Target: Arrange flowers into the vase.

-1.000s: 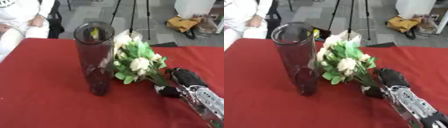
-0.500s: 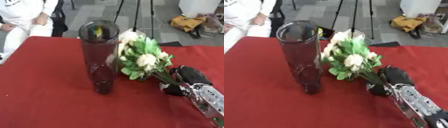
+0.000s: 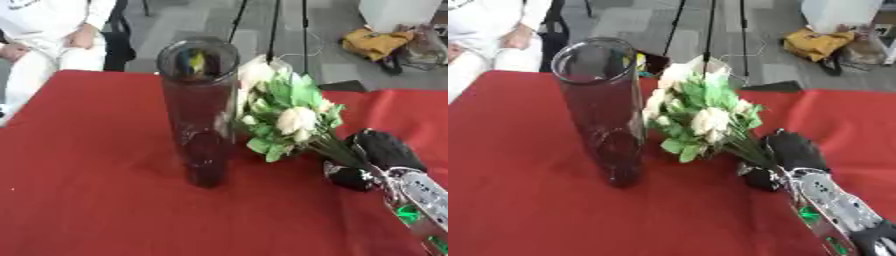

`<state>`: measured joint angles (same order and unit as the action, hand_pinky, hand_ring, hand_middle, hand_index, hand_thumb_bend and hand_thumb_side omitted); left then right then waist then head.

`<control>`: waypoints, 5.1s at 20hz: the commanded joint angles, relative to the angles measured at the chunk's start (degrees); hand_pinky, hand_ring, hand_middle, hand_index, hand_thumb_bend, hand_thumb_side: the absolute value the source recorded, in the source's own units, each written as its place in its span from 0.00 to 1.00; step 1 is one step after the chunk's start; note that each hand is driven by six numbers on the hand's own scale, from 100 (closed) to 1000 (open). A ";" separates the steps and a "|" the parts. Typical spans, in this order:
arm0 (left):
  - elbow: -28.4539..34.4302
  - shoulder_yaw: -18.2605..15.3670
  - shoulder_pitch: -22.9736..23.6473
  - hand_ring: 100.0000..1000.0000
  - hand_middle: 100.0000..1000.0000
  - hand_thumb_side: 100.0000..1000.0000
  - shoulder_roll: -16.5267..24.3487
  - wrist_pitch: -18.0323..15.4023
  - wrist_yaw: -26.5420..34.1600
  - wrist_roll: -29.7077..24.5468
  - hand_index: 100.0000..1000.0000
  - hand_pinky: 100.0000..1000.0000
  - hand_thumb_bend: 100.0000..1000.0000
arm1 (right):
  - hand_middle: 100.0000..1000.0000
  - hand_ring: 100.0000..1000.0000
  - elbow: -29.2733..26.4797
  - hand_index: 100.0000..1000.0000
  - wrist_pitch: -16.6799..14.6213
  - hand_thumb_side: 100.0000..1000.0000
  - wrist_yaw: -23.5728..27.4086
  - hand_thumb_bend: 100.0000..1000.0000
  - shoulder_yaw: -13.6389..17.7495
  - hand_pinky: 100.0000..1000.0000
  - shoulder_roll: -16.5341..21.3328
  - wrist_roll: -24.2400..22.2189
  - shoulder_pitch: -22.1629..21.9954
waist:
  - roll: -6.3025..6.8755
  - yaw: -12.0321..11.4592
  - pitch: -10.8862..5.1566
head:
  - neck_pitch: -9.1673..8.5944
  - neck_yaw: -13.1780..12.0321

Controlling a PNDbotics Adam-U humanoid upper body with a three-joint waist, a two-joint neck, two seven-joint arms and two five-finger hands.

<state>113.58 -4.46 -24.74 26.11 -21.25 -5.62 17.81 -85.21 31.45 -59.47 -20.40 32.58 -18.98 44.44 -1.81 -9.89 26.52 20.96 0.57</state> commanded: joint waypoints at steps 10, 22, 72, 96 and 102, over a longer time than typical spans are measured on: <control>1.02 0.04 -0.62 0.91 0.90 1.00 0.62 0.13 0.28 -1.06 0.88 0.82 0.00 | 0.00 0.00 1.50 0.00 1.83 0.67 0.62 0.00 0.88 0.00 2.19 7.89 0.08 | 0.40 0.10 -0.61 | -0.25 -0.36; 1.02 0.06 -0.43 0.91 0.89 1.00 0.70 0.32 0.27 -1.94 0.88 0.81 0.00 | 0.00 0.00 -1.82 0.00 1.45 0.83 6.07 0.00 1.86 0.00 4.68 14.44 -0.29 | 0.51 0.54 -0.75 | 0.11 -0.91; 1.02 0.31 -0.48 0.91 0.88 1.00 0.91 0.56 0.28 -3.61 0.89 0.81 0.00 | 0.04 0.26 -10.00 0.03 4.04 0.77 16.47 0.00 4.58 0.00 8.73 18.06 -3.20 | 0.38 1.52 -0.84 | -0.65 -1.10; 1.02 0.45 -0.56 0.92 0.88 1.00 0.93 0.59 0.30 -4.36 0.89 0.81 0.00 | 0.06 0.34 -13.14 0.04 5.41 0.76 22.25 0.00 5.46 0.21 9.73 21.39 -3.54 | 0.37 1.84 -0.40 | -1.12 -1.07; 1.02 0.52 -0.65 0.92 0.88 1.00 0.92 0.58 0.36 -4.54 0.89 0.81 0.00 | 0.00 0.00 -13.56 0.00 5.92 0.92 21.02 0.00 5.73 0.00 10.08 23.40 -3.67 | 0.17 1.46 -0.34 | -1.20 -0.95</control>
<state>113.58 -4.08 -24.77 26.11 -20.60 -5.58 13.46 -97.55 37.28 -37.87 -15.67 40.67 3.80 40.27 -1.77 -8.39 27.30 20.55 -0.43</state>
